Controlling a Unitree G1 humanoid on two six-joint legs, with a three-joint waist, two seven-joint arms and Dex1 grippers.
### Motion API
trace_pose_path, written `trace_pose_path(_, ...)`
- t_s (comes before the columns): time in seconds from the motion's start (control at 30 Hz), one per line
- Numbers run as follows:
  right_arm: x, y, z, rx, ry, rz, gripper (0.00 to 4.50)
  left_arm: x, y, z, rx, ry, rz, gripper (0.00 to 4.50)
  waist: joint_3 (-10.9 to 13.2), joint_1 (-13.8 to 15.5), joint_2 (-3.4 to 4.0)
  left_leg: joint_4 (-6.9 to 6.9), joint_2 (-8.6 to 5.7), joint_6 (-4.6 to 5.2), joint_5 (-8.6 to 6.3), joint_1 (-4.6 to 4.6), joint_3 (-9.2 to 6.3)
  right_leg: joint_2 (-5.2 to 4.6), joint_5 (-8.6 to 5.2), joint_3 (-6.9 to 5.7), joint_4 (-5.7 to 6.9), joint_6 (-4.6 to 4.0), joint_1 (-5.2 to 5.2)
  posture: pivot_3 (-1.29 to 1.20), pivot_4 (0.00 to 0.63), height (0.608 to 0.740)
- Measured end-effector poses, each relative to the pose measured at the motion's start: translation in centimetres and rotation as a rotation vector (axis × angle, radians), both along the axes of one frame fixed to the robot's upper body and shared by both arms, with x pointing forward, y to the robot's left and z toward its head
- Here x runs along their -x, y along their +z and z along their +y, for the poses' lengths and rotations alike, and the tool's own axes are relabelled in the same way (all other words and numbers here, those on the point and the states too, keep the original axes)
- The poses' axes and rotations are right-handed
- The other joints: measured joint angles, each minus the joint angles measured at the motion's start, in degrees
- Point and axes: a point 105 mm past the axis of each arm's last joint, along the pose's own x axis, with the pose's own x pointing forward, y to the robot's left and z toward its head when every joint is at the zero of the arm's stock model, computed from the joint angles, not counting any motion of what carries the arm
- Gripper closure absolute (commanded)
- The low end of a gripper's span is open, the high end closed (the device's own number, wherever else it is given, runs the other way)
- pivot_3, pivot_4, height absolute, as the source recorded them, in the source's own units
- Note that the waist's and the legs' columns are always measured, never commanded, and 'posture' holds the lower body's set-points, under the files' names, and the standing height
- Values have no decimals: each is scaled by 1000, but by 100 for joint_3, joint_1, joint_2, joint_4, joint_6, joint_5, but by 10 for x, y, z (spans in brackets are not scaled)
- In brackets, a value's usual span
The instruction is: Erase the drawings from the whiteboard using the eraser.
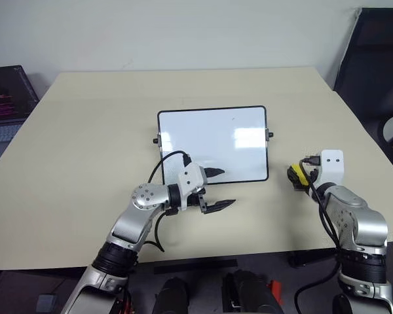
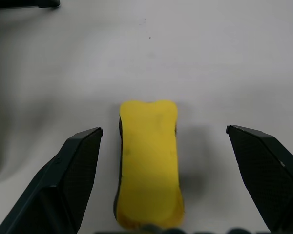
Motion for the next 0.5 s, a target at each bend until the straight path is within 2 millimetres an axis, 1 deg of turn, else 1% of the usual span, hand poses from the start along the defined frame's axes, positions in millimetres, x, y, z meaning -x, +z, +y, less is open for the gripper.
trace_pose_path(0.07, 9, 9, 1, 29, 6, -36, 37, -7, -3, 14, -7, 102, -5, 0, 0, -7, 1, -1, 3, 0, 0, 0, 0, 0, 0, 0, 0, 0, 0, 0, 150, 740)
trace_pose_path(0.13, 18, 18, 1, 63, 6, -73, 37, -15, -1, 30, 21, 230, -10, 0, 0, -3, 1, 1, 4, 0, 0, 0, -3, 0, 0, -1, 0, 0, 1, 0, 150, 740)
trace_pose_path(0.23, 35, 24, 5, 129, 22, -113, 37, -14, 1, 46, 66, 367, -9, 0, 0, 2, 1, 0, 4, -1, -1, 0, -4, -2, -1, 0, -4, 1, 2, 0, 150, 740)
trace_pose_path(0.3, 47, 21, 10, 154, 31, -133, 37, -8, -6, 51, 87, 453, 9, 0, 0, 4, 1, -1, 2, -2, -1, -1, -3, -5, -2, 0, -7, 1, 1, 0, 150, 740)
trace_pose_path(0.37, 59, 14, 16, 136, 41, -147, 37, -1, -15, 59, 87, 536, 18, 0, 0, 4, 1, -2, 7, -3, -2, -1, -6, -5, -2, 4, -11, 1, 1, 0, 150, 740)
trace_pose_path(0.43, 70, 6, 26, 93, 56, -172, 37, 4, -23, 74, 73, 639, 20, 0, 0, 1, 1, -1, 11, -3, -2, 3, -9, -8, -5, 4, -8, -4, 2, 0, 150, 740)
trace_pose_path(0.5, 79, 1, 33, 67, 68, -194, 37, 10, -28, 84, 62, 723, 17, 0, 0, 1, 1, 0, 13, -3, -2, 4, -11, -17, -25, 3, -8, -38, 2, 0, 150, 740)
